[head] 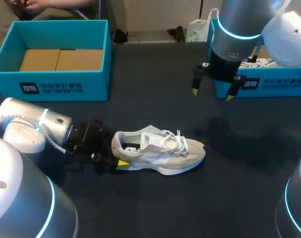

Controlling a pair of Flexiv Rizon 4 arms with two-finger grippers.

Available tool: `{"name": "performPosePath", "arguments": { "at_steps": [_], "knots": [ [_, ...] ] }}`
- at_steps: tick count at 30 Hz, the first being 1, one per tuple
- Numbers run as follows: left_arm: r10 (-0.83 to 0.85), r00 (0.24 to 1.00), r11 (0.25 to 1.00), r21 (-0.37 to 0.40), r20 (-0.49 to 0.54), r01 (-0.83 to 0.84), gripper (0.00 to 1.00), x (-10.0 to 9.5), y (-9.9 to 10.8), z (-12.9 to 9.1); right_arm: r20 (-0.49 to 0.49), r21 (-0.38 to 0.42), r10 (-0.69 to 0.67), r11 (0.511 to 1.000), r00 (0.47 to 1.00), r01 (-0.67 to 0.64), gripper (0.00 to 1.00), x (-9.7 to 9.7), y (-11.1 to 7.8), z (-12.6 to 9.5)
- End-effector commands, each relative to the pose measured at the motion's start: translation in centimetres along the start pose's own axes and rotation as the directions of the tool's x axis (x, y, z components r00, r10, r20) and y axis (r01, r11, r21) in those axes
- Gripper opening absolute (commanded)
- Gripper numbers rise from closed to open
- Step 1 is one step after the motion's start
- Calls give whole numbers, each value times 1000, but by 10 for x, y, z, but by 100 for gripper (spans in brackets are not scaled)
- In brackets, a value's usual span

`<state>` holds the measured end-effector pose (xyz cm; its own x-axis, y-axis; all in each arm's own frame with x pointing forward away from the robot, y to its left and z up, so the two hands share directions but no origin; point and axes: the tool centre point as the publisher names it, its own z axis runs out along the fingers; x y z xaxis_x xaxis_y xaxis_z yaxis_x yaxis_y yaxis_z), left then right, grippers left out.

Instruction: Take the shoe out of the shoebox, open the shoe tongue, remove and reinsert the insole, then place the shoe into the shoebox

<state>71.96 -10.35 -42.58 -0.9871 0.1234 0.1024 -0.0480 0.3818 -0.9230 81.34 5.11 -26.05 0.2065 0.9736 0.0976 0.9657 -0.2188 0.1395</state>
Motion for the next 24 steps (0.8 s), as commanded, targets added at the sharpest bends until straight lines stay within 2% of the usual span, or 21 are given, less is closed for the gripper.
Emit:
{"name": "performPosePath", "arguments": {
  "at_steps": [1, 11, 17, 24],
  "knots": [
    [0, 1000, 1000, -2, -3, 0, 0, 1, 1, 0, -2, -2, 1, 1000, 1000, -1, 100, 0, -1, 1],
    [0, 1000, 1000, -2, -3, 0, 0, 1, 1, 0, -2, -2, -2, 1000, 1000, 2, 100, 3, 0, 0],
    [0, 1000, 1000, -2, -3, 0, 0, 1, 1, 0, -12, -78, -63, 995, 998, 62, 100, 33, -10, -11],
    [0, 1000, 1000, -2, -3, 0, 0, 1, 1, 0, 58, -72, -110, 991, 992, 114, 100, 71, -24, -24]
  ]
}}
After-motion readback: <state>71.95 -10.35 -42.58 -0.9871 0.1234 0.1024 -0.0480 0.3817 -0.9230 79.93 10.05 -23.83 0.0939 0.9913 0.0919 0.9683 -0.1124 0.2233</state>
